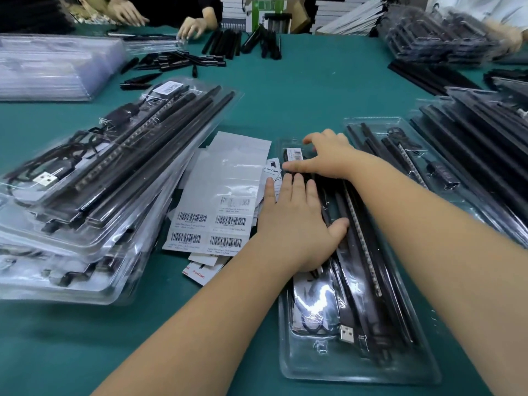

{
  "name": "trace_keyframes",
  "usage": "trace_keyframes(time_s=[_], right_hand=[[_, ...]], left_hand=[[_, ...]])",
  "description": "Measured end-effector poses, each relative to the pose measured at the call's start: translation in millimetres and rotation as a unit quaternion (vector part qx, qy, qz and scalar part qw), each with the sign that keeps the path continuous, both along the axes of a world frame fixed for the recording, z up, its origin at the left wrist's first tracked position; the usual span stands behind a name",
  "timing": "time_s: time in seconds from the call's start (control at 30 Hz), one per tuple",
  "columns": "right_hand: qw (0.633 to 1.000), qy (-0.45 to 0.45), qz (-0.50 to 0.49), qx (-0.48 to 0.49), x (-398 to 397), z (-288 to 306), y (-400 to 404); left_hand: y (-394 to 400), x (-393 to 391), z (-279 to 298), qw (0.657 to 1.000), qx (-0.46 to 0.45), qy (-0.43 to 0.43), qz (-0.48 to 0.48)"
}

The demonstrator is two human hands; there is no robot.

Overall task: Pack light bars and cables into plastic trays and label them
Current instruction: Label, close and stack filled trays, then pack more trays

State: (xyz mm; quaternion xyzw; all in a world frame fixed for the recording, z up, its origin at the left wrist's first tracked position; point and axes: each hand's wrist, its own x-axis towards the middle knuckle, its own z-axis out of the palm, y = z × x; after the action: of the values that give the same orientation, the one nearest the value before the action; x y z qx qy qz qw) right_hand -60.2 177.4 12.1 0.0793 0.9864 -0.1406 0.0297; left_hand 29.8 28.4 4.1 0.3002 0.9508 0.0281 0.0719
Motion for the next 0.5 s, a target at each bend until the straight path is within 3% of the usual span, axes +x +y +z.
trace_keyframes(time_s=[0.13,0.2,0.37,0.5], right_hand=[[0.996,0.013,0.035,-0.085,-9,13,17],[0.998,0.048,0.019,-0.043,-24,17,20],[0.998,-0.036,0.029,0.036,-51,16,13],[0.995,-0.099,0.005,0.031,-72,32,17]], left_hand=[[0,-1,0,1.000,-0.005,0.001,-0.003],[0,-1,0,1.000,-0.005,0.004,-0.004],[0,1,0,1.000,0.000,0.013,-0.001],[1,3,0,1.000,0.001,0.016,-0.005]])
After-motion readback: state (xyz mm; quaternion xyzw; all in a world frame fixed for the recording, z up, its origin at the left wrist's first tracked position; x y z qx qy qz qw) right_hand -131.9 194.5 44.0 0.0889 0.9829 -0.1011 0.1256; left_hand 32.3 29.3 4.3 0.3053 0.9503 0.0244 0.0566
